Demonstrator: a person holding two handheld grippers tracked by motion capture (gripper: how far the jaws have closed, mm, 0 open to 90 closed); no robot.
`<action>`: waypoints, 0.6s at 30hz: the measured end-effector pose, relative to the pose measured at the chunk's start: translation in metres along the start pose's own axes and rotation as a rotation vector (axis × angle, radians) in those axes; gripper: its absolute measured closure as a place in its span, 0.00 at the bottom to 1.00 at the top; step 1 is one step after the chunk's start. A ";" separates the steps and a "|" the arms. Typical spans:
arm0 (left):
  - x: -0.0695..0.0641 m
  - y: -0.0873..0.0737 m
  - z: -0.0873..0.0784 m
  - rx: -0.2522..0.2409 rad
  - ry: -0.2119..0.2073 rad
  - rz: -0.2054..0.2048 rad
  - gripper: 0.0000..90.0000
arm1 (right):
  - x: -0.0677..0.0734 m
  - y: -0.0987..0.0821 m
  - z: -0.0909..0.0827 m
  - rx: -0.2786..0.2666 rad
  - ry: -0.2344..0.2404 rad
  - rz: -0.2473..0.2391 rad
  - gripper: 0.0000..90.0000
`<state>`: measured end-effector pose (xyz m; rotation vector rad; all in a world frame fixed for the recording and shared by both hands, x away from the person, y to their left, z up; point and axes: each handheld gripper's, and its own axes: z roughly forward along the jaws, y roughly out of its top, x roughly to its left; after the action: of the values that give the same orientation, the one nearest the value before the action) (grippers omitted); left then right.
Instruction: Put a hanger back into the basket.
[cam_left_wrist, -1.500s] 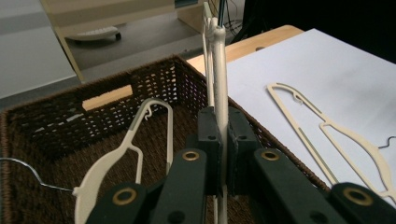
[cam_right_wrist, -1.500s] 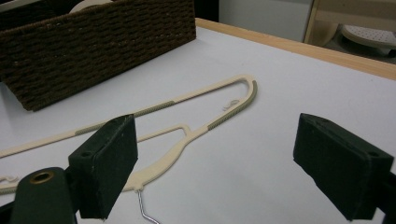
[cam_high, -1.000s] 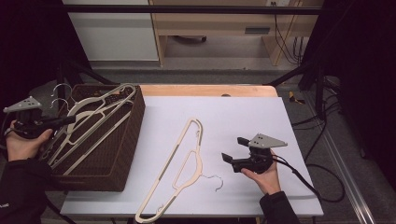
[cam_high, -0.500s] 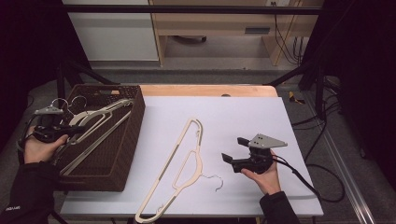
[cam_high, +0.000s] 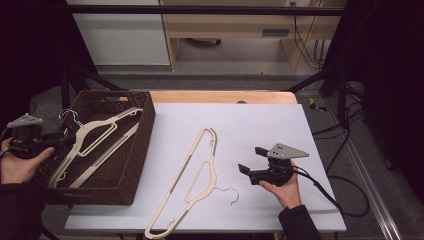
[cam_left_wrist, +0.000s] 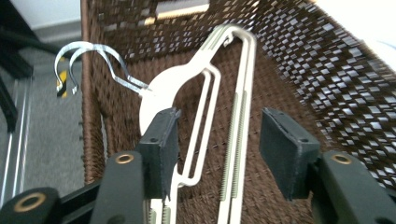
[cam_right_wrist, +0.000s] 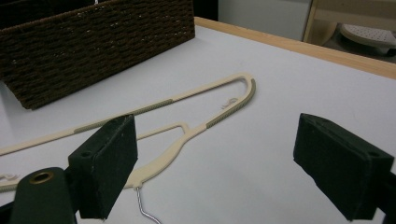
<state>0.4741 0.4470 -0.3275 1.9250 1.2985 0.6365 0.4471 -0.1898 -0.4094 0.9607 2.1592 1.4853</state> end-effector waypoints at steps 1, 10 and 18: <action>-0.003 0.003 -0.005 -0.009 -0.006 0.009 0.48 | 0.000 0.000 0.000 0.001 -0.001 0.000 0.15; -0.047 0.033 -0.042 -0.199 -0.137 0.093 0.38 | 0.000 0.001 -0.003 -0.008 0.004 0.000 0.15; -0.135 0.022 -0.024 -0.283 -0.275 0.185 0.26 | 0.001 0.002 -0.008 -0.023 0.006 -0.006 0.14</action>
<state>0.4195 0.3235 -0.2960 1.8331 0.8204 0.5864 0.4422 -0.1946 -0.4041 0.9433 2.1428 1.5084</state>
